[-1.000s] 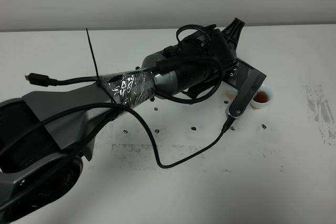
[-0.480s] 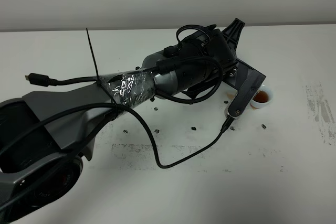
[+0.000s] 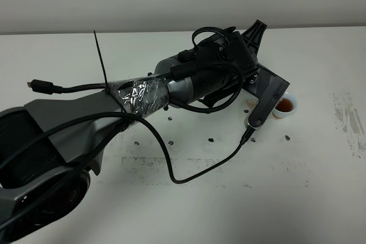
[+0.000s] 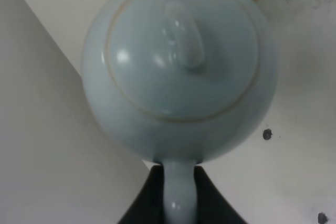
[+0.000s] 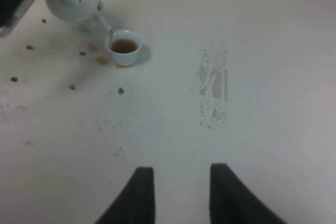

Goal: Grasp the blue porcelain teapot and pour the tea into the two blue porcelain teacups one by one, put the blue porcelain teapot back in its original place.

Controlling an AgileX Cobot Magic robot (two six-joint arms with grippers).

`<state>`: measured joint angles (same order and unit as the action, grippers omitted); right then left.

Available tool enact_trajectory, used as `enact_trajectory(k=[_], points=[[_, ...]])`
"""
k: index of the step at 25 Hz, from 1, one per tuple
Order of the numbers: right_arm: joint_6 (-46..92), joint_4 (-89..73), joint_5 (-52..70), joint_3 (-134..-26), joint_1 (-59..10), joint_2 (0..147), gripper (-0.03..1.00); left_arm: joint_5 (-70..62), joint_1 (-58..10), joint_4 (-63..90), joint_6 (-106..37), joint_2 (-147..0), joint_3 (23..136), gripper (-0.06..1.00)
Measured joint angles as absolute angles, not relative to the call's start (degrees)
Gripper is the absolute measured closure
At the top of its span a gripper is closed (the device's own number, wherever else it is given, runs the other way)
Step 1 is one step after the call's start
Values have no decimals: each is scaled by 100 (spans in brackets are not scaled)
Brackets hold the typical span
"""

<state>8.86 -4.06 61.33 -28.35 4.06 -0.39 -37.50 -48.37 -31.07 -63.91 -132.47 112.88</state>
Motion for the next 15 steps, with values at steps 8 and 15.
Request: enact_trajectory(k=[8,15], points=[[886,-406,6133,-2835,406,-39,68,-3750,-4837,-3107,-6467,-13247,11288,91],[886,-406,6133,-2835,406,-39,68,-3751,-4837,-3107,-6473,-13247,11288,91]])
